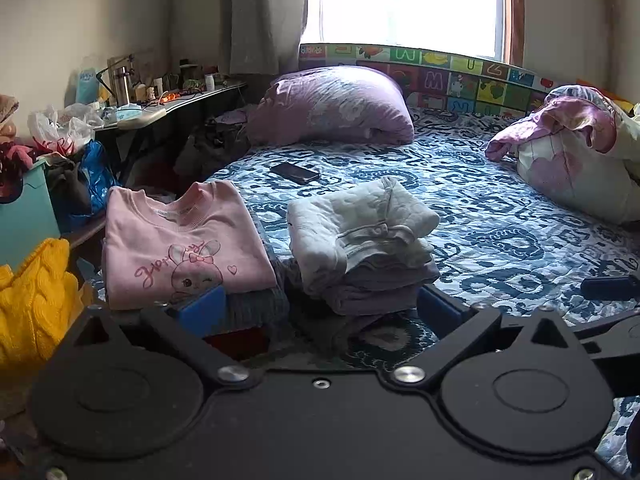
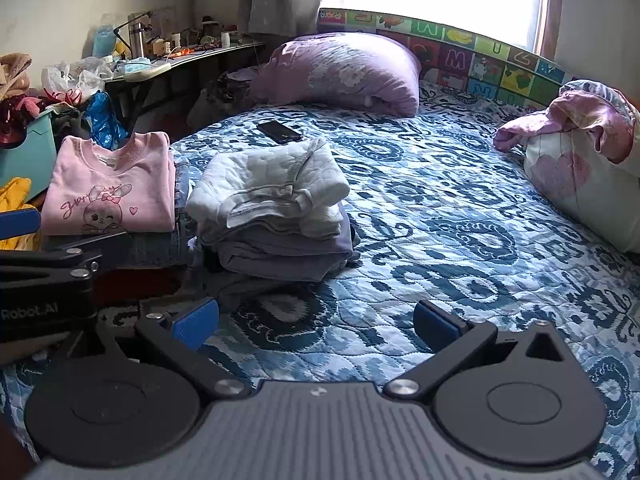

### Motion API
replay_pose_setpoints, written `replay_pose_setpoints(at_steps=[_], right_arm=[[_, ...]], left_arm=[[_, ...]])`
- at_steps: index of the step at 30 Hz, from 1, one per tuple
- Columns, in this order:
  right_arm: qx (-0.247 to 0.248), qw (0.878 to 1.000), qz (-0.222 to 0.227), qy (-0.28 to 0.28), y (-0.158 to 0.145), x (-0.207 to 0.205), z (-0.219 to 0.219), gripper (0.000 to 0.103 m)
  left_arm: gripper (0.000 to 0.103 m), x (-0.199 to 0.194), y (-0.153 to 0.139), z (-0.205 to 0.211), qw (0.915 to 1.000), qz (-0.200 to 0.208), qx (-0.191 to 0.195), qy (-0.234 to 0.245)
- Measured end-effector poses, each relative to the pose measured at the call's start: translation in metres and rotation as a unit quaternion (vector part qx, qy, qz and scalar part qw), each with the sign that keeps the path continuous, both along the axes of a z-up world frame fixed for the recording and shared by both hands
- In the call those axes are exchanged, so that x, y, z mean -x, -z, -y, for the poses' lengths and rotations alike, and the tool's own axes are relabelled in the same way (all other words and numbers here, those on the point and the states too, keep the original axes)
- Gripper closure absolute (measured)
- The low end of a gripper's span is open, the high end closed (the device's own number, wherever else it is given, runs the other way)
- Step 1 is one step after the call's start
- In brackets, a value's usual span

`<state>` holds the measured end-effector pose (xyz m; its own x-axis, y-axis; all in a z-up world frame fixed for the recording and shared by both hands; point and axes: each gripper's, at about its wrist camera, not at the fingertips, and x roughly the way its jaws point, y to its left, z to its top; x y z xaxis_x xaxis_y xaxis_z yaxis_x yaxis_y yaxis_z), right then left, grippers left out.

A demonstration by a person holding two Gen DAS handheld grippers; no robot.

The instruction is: Fold clothes

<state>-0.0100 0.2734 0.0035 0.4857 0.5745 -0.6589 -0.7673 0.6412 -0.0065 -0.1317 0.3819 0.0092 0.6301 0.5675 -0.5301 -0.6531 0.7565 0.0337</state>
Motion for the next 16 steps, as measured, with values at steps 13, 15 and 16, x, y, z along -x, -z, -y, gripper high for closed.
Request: replay_pose_setpoints(at_steps=[13, 15, 16], right_arm=[[-0.004, 1.000, 0.001, 0.010, -0.0001, -0.0076, 0.0066, 0.000], [-0.003, 1.000, 0.001, 0.009, 0.0006, -0.0073, 0.0054, 0.000], [-0.004, 1.000, 0.002, 0.010, 0.0007, -0.0070, 0.0053, 0.000]], left_arm=[[0.000, 0.0009, 0.0056, -0.0061, 0.9999, -0.009, 0.000, -0.008], [0.000, 0.0021, 0.0059, -0.0057, 1.0000, -0.006, -0.003, -0.005], [0.000, 0.0027, 0.0060, -0.0055, 1.0000, -0.004, -0.005, -0.004]])
